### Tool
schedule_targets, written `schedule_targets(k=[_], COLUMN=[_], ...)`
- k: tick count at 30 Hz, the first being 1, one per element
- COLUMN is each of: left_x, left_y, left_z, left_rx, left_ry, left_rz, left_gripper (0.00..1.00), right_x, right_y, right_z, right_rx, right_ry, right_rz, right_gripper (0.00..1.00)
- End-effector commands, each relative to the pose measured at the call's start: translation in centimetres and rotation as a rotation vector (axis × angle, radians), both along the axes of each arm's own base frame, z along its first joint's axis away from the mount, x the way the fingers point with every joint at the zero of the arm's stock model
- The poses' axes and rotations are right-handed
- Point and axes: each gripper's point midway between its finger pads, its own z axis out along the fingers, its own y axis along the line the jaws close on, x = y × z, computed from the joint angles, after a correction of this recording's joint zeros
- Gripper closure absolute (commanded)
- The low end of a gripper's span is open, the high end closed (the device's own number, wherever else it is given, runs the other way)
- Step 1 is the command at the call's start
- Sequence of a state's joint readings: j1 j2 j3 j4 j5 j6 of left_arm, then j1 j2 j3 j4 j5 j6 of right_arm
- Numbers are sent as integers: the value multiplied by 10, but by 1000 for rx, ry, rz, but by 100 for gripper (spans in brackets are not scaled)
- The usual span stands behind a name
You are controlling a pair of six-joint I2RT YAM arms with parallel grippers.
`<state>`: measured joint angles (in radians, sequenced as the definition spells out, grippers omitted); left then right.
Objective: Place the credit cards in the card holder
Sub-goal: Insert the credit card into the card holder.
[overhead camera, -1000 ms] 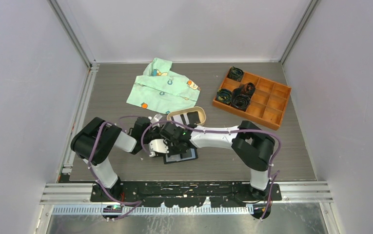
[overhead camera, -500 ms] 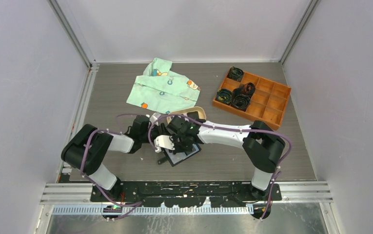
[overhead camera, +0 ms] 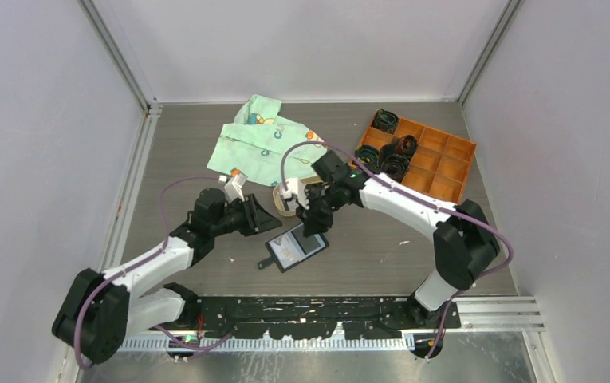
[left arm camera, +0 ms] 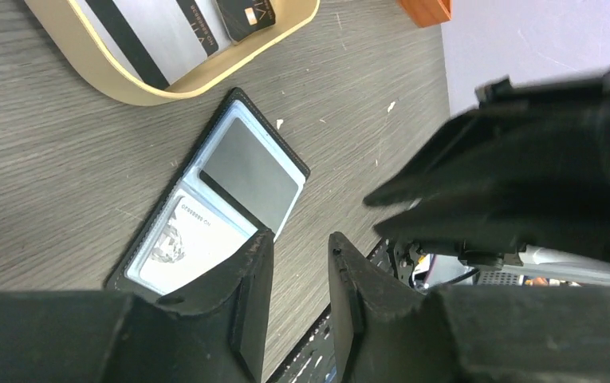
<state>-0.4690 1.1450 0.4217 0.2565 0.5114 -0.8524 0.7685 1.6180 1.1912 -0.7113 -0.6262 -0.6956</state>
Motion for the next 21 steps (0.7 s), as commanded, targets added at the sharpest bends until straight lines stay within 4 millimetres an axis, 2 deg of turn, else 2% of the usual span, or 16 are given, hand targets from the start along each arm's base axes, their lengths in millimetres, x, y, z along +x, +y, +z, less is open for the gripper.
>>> schedule_targets(k=[1,4,7,13,21], left_x=[-6,-13,-19,-26,-26], left_y=[17,24,31,40,43], left_z=[-3,-7,-22,-49,-71], left_rx=[53,58,81,110,158], left_ry=[-50,-53,-17,81,161], left_rz=[46,67,94,157,170], left_gripper=[68,68,68,67,67], right_x=[4,17,25,36,45], right_y=[6,0,-4,-6,-14], right_z=[45,48,40,11,-31], right_rx=[237,305,323,228,41], right_ry=[202,288,362,467,538], right_rz=[-152,-276,-362,-472,-568], right_gripper=[70,61,56,55,56])
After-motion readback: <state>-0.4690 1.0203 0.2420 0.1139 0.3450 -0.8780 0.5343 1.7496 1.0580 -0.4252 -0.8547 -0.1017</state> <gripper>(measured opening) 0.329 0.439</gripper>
